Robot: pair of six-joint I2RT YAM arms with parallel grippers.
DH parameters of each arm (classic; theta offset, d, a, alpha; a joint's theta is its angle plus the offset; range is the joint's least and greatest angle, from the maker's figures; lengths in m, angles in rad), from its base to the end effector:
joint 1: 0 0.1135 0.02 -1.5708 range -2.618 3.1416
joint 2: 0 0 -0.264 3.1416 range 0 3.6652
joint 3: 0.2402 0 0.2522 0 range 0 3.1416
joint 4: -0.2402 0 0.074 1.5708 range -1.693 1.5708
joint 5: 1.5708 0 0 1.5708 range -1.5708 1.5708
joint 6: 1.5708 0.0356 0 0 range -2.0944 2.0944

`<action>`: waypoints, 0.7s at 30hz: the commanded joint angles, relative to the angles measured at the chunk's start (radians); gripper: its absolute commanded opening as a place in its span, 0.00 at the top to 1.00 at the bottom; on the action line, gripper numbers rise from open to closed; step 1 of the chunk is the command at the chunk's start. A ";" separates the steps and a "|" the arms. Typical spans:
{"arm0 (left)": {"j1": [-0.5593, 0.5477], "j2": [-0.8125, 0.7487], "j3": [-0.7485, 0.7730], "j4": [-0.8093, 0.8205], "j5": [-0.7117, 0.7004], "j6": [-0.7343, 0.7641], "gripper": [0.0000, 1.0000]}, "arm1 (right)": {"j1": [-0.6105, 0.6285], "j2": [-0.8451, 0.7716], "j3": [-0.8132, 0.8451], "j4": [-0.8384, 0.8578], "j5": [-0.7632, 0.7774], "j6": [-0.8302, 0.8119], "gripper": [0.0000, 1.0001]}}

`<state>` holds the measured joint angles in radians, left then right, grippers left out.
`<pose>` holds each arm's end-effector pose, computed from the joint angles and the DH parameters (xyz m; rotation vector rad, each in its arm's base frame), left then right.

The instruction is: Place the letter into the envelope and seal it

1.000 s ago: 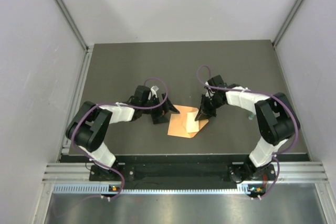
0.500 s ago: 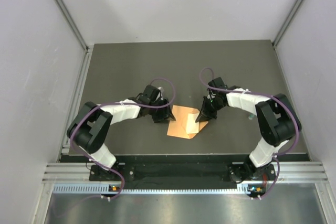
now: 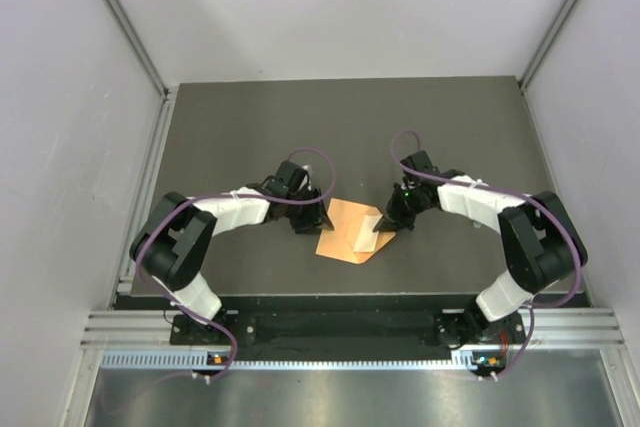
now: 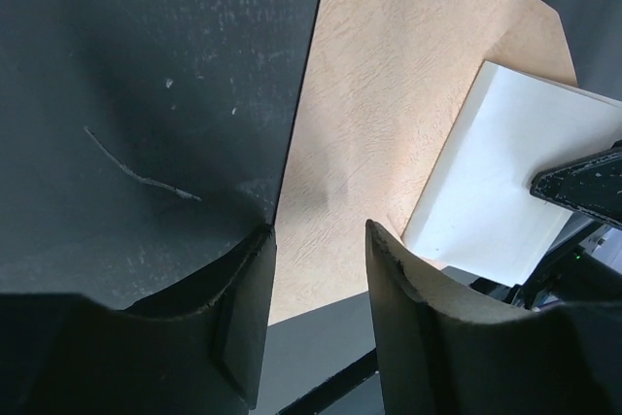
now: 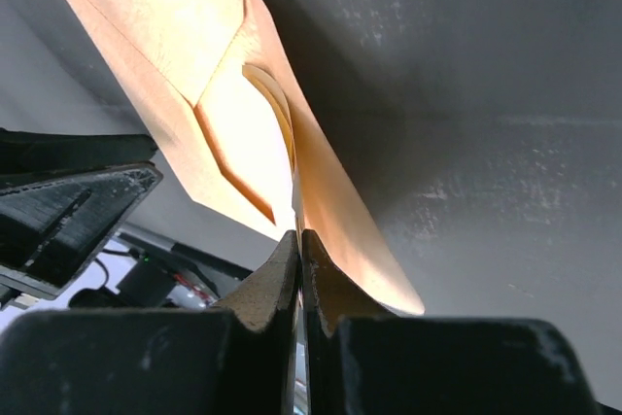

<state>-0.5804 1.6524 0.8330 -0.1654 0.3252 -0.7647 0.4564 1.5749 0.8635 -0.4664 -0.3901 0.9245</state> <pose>0.2548 -0.1807 0.1488 -0.1175 2.7515 -0.8699 0.2514 0.1385 0.1642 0.5757 2.9186 0.8296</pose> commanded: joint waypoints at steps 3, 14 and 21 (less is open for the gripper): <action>-0.006 0.029 0.012 -0.011 0.009 0.019 0.53 | 0.016 0.056 0.012 0.095 -0.062 0.022 1.00; -0.006 0.012 0.008 -0.006 0.011 0.018 0.53 | 0.030 0.021 -0.029 0.135 -0.026 0.085 1.00; -0.009 0.035 0.034 -0.078 -0.057 0.039 0.59 | 0.031 -0.058 -0.031 0.065 0.083 0.077 1.00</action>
<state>-0.5808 1.6604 0.8387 -0.1715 0.3347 -0.7570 0.4778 1.5845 0.8223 -0.3733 -0.3855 0.9970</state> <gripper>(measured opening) 0.429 0.006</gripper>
